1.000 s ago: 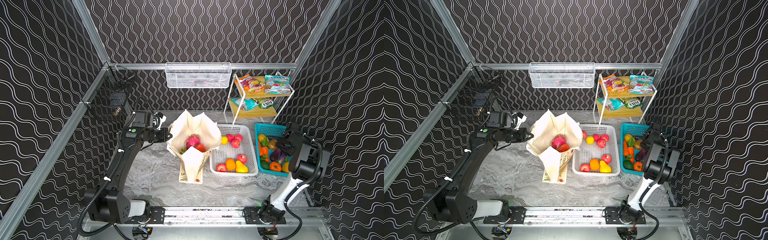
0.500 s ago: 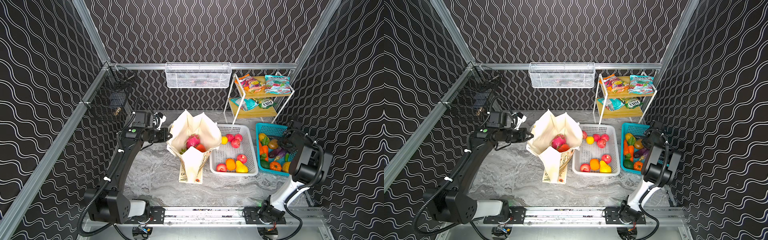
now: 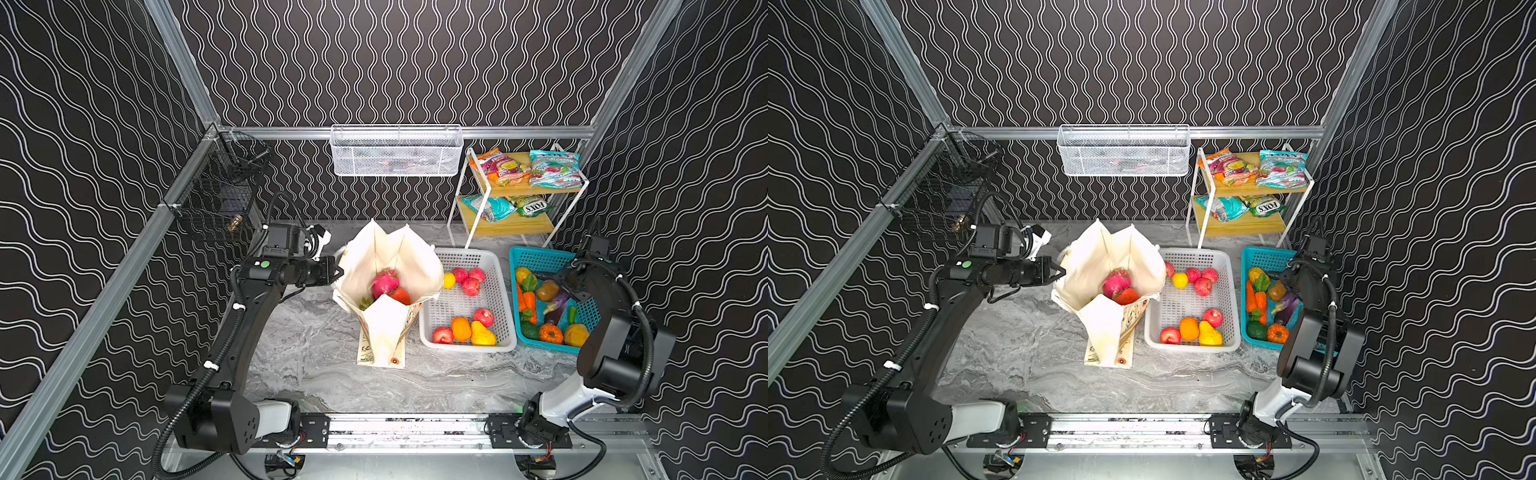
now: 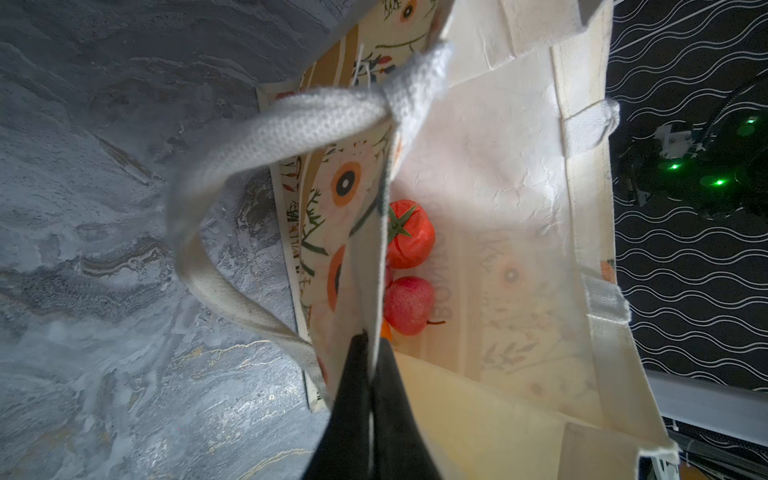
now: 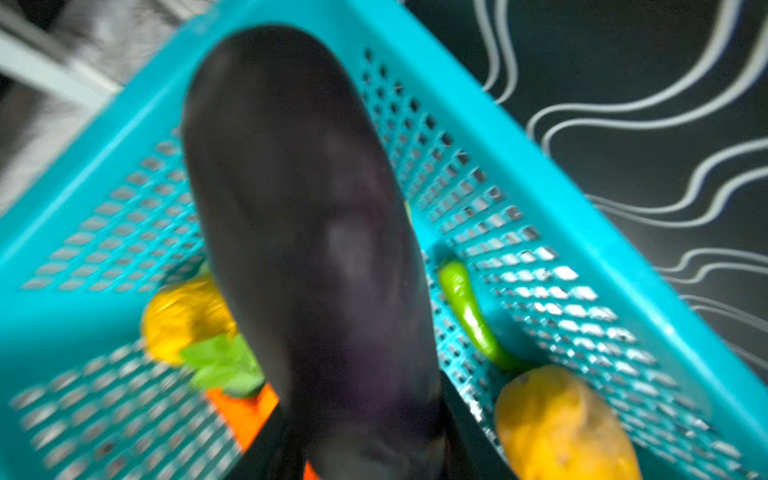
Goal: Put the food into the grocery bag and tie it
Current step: 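Lift the purple eggplant and carry it with the right gripper over the tote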
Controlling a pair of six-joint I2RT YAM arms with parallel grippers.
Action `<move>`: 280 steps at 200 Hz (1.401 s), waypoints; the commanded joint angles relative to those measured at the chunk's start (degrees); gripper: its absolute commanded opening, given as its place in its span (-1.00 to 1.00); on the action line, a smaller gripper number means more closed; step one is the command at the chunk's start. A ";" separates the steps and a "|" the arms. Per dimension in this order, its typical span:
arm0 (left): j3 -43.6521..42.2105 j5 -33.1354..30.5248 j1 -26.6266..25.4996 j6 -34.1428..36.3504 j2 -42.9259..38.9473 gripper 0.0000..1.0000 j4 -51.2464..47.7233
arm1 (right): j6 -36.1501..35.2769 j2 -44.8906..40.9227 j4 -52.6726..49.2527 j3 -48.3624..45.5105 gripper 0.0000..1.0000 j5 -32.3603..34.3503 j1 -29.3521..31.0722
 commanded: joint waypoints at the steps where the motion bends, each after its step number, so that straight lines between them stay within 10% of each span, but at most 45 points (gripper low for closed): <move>1: -0.36 0.66 0.00 0.61 -0.64 -1.00 0.80 | 0.38 -1.33 -1.83 0.21 -0.32 -2.35 1.21; 138: -2.53 1.30 -0.04 0.85 -1.64 -1.00 3.25 | 0.84 -20.41 -9.66 10.79 -0.32 -4.43 16.07; 280: -1.15 2.44 -0.02 1.11 0.59 -1.00 3.95 | -8.53 -18.56 1.54 20.61 -0.30 -6.04 48.89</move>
